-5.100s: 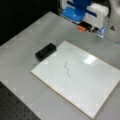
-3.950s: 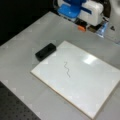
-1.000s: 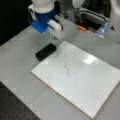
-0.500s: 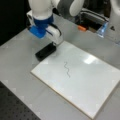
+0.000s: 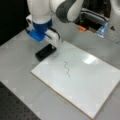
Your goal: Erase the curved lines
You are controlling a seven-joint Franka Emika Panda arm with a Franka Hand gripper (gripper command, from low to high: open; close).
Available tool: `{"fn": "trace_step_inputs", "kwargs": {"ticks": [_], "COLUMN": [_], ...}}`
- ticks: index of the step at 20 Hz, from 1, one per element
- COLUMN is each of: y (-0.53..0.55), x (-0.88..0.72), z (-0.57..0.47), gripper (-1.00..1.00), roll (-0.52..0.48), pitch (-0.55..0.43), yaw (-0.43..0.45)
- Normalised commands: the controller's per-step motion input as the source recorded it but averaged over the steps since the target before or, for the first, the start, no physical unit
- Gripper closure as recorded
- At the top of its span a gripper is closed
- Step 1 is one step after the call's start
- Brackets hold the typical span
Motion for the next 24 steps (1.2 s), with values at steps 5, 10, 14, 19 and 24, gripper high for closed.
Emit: {"fn": "trace_step_inputs", "kwargs": {"ticks": [5, 10, 14, 19, 24], "y": [-0.14, -0.21, -0.23, -0.22, -0.16], "x": [0.15, 0.14, 0.11, 0.1, 0.1], "z": [-0.07, -0.1, -0.08, -0.05, -0.07], "gripper": [-1.0, -1.0, -1.0, -1.0, -1.0], "roll": [0.256, 0.153, 0.045, 0.0, -0.034], "pitch": [-0.041, -0.049, -0.012, 0.022, 0.027], "yaw": [-0.106, -0.035, 0.002, 0.016, 0.035]}}
